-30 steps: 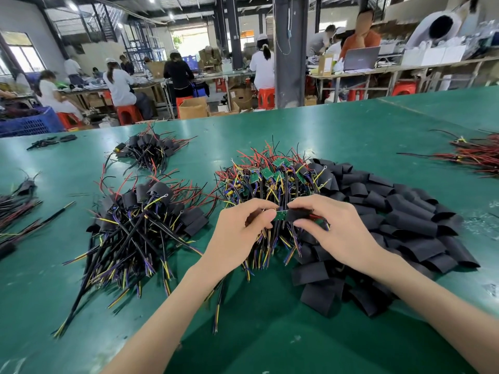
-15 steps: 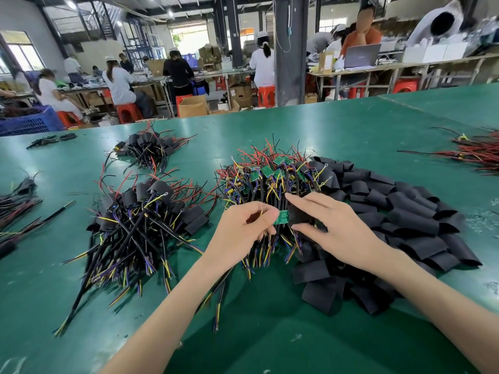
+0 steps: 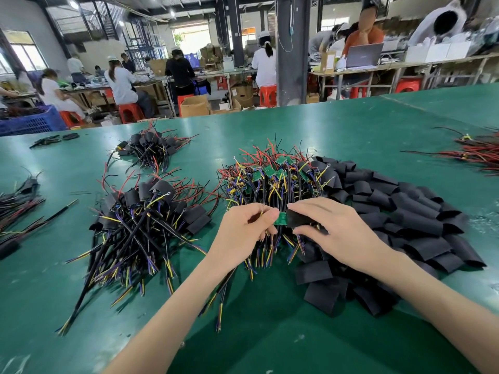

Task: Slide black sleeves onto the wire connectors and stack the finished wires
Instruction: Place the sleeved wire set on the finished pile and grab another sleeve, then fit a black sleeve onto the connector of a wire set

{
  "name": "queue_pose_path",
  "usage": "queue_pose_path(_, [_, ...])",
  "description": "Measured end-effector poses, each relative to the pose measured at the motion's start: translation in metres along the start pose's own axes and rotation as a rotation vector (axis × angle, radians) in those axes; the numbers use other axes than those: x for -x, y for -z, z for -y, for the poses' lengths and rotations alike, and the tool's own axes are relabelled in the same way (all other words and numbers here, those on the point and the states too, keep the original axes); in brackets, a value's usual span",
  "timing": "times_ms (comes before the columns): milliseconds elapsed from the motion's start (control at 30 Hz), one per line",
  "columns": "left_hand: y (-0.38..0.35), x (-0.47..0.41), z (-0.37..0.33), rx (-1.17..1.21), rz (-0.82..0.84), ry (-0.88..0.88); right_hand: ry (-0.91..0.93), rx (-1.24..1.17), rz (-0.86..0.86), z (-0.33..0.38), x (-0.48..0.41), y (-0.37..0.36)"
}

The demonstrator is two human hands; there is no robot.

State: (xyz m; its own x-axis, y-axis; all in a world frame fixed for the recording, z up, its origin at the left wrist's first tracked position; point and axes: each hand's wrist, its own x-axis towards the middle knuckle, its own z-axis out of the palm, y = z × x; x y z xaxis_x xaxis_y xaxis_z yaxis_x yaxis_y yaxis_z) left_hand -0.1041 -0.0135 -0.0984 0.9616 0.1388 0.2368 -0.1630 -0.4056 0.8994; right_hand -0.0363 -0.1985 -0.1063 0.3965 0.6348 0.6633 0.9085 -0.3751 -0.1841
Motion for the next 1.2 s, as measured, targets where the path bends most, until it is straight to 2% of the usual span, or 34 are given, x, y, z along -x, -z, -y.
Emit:
queue_pose_path(133, [-0.001, 0.001, 0.0, -0.009, 0.013, 0.01, -0.011, 0.015, 0.024, 0.002, 0.001, -0.001])
queue_pose_path(333, [-0.007, 0.003, -0.003, 0.01, 0.006, -0.071, -0.092, -0.228, 0.063, 0.001, -0.001, 0.001])
queue_pose_path(533, [-0.007, 0.004, 0.0, 0.091, 0.058, -0.051, 0.047, -0.023, 0.045, 0.006, 0.0, -0.003])
queue_pose_path(633, [-0.007, 0.002, -0.001, 0.102, 0.058, -0.046, 0.055, -0.012, 0.044, 0.005, 0.0, -0.003])
queue_pose_path(800, [-0.006, 0.003, -0.002, 0.234, 0.112, 0.098, 0.051, -0.063, 0.056, 0.005, 0.001, -0.005])
queue_pose_path(900, [-0.004, 0.004, -0.006, 0.266, 0.12, 0.106, 0.003, -0.116, 0.043, 0.006, 0.001, -0.005])
queue_pose_path(1033, [0.004, 0.004, -0.014, 0.096, -0.021, -0.03, -0.034, -0.062, -0.042, 0.005, -0.001, -0.003])
queue_pose_path(1133, [0.021, 0.002, -0.021, -0.081, -0.256, -0.232, -0.125, 0.03, -0.125, -0.002, -0.002, 0.001])
queue_pose_path(1200, [0.039, -0.001, -0.025, -0.256, -0.475, -0.378, -0.216, 0.098, -0.137, -0.01, -0.001, 0.002])
